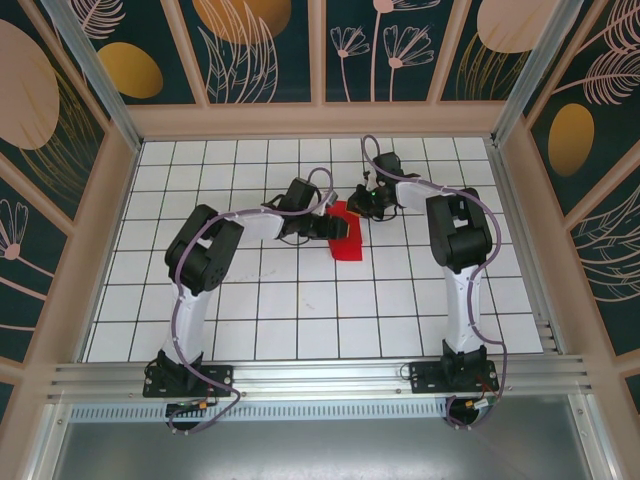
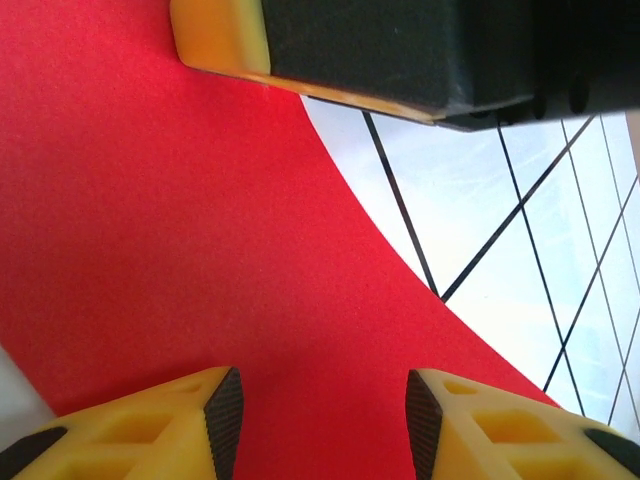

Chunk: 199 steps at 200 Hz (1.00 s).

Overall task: Fold a paper plane with a square sheet of paper (fold left side to right side)
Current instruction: First fold the square sheet of paper in half at the center of the table.

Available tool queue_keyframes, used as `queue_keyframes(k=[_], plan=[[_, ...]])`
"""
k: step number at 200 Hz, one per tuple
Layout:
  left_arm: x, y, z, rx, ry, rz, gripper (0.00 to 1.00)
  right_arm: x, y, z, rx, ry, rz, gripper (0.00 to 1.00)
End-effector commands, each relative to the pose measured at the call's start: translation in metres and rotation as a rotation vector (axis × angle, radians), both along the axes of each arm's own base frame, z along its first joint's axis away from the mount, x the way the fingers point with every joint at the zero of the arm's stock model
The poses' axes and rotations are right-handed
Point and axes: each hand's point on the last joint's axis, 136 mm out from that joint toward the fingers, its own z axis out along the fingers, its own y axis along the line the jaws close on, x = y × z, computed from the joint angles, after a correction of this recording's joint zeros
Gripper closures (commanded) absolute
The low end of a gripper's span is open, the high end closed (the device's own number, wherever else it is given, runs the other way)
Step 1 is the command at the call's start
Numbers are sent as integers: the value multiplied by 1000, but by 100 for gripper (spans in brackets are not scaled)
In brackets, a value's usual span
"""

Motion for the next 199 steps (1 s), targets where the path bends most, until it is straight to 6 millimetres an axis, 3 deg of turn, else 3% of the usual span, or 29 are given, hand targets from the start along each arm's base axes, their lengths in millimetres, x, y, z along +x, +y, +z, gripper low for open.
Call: queue_keyframes(k=[1, 94, 150, 199], plan=[[-31, 6, -17, 62, 56, -56, 50, -35, -16, -55, -158, 151, -1, 87], [-55, -1, -2, 34, 10, -143, 50, -36, -12, -53, -164, 150, 6, 87], [-77, -6, -3, 38, 19, -198, 50, -38, -13, -55, -165, 155, 7, 87], [-92, 5, -13, 71, 50, -204, 50, -38, -11, -55, -162, 155, 8, 87]])
